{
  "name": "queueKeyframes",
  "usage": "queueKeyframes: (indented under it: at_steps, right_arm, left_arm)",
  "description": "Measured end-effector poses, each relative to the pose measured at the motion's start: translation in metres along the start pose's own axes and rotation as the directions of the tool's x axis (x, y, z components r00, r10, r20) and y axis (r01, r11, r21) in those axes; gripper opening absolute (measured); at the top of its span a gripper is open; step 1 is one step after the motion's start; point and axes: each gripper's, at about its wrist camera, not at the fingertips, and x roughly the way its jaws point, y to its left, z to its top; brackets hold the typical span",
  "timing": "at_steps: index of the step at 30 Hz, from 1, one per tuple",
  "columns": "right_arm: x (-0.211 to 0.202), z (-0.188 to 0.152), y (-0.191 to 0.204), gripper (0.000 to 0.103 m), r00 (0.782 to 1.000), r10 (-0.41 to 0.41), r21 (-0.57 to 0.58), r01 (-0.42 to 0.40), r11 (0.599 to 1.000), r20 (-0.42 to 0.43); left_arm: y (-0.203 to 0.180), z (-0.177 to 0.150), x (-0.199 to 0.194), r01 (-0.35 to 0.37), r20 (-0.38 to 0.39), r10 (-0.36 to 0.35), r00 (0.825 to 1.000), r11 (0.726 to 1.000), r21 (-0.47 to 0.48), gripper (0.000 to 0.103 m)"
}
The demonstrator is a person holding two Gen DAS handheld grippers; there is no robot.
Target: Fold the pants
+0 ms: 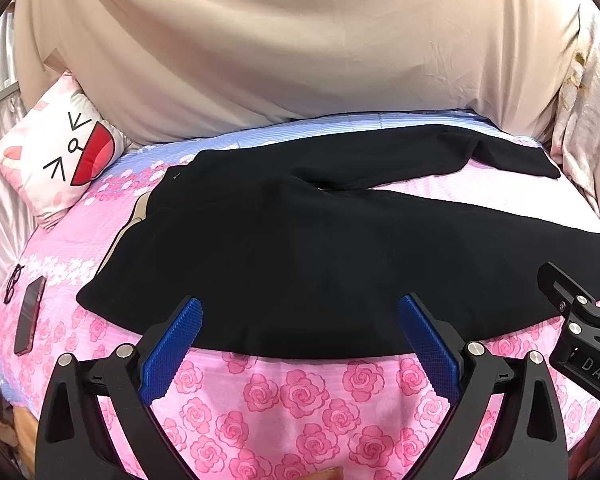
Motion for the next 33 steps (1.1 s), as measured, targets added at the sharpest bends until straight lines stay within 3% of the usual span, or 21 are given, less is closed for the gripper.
queueKeyframes:
  at_steps: [33]
  right_arm:
    - [0.010, 0.000, -0.005, 0.098, 1.000, 0.016, 0.007, -0.015, 1.000, -0.026]
  left_arm:
    - [-0.001, 0.000, 0.005, -0.005, -0.018, 0.005, 1.000, 1.000, 0.017, 0.097]
